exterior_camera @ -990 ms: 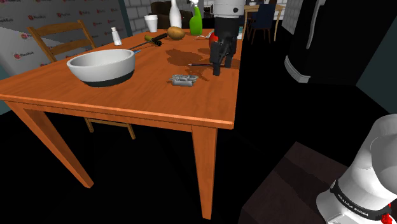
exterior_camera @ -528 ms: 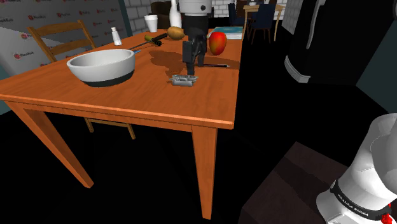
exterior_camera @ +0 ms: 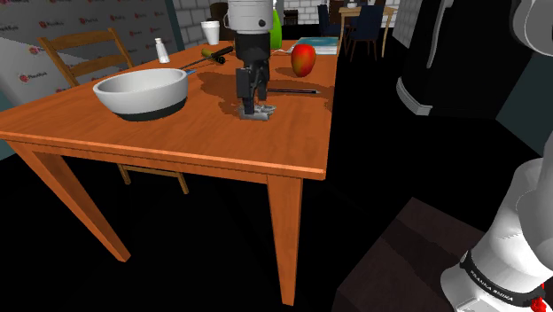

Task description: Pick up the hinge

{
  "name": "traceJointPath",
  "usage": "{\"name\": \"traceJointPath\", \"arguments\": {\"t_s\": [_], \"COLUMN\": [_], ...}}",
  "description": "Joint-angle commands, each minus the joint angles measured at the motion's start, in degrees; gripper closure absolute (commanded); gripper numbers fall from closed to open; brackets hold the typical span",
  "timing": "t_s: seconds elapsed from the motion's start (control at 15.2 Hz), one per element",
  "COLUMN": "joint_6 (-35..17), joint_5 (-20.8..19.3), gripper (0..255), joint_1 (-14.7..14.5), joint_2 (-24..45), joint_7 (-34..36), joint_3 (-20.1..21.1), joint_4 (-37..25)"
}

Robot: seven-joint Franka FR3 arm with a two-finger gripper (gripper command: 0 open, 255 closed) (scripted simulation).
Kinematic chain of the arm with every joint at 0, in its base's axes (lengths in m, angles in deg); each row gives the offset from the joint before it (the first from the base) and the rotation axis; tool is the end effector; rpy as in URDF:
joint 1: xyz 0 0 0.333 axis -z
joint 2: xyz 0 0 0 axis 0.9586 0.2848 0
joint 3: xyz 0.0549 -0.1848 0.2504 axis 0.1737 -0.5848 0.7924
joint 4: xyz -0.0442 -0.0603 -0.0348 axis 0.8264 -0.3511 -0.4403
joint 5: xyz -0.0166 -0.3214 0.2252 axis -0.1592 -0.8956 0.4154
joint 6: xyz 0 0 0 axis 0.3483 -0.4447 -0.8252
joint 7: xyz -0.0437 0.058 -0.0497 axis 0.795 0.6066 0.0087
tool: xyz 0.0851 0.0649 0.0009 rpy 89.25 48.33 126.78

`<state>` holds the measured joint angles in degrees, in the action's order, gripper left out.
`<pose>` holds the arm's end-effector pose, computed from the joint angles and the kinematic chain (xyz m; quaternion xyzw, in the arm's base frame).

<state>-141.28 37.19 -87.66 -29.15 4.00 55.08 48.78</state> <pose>0.5580 0.2321 0.6014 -0.9588 -0.2829 -0.0111 0.0216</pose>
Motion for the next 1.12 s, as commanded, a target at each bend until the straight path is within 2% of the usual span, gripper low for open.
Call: {"name": "traceJointPath", "arguments": {"t_s": [0.0,0.2,0.26,0.86,1.06], "joint_6": [-1.60,-2.90,-2.88,-2.90,-0.40], "joint_5": [0.04,0.08,0.09,0.09,0.00], "gripper": [0,0,255,255,255], "joint_1": [0.00,0.03,0.03,0.03,-0.04], "joint_2": [-0.32,-0.57,-0.63,-0.57,-0.05], "joint_7": [-0.05,-0.11,-0.09,-0.11,0.01], "joint_3": [0.01,0.00,0.00,-0.01,0.01], "joint_4": [1.89,3.45,3.47,3.44,0.43]}}
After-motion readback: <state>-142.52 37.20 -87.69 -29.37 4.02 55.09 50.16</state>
